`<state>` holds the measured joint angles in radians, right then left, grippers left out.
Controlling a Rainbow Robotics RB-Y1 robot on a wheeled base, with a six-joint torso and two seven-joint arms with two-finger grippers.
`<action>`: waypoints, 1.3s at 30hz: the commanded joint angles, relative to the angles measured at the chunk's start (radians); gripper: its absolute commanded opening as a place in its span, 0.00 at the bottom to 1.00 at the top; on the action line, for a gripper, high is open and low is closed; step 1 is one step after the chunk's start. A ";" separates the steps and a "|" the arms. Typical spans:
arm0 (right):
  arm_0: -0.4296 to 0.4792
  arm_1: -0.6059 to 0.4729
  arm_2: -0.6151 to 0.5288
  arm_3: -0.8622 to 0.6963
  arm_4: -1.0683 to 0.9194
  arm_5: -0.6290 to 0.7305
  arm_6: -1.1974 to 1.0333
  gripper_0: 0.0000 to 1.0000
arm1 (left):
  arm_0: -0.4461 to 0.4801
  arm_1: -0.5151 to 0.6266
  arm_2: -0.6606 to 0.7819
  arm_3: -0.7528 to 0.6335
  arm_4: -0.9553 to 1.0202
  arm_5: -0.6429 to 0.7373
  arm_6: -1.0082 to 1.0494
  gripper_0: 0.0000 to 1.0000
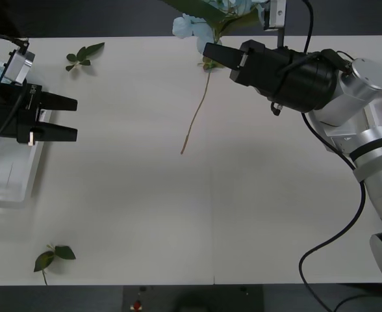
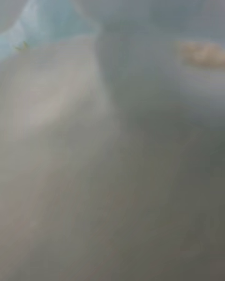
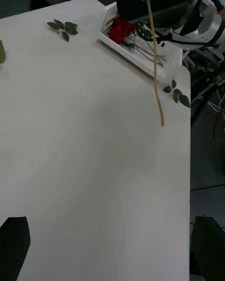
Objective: Put the red flowers into the right box and the blue flowers into the left box
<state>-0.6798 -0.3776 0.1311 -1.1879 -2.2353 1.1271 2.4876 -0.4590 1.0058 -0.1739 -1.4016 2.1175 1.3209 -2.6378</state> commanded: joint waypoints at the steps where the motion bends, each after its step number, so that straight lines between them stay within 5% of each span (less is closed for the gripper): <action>1: -0.032 0.060 -0.024 -0.009 -0.007 0.011 0.039 0.00 | -0.012 -0.061 0.017 -0.030 0.007 -0.009 0.128 1.00; 20: -0.032 0.163 -0.019 -0.002 -0.075 -0.056 0.047 0.00 | -0.018 -0.234 0.019 -0.204 -0.142 -0.065 0.418 1.00; 38: -0.032 0.163 -0.015 -0.002 -0.087 -0.035 0.045 0.00 | -0.073 -0.400 0.019 -0.211 -0.292 -0.069 0.460 1.00; 39: -0.032 0.163 -0.015 -0.002 -0.087 -0.035 0.045 0.00 | -0.075 -0.403 0.017 -0.211 -0.295 -0.069 0.461 0.91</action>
<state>-0.6798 -0.2248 0.1104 -1.1756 -2.3125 1.0875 2.5137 -0.4980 0.6111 -0.1757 -1.5876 1.8297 1.2607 -2.2378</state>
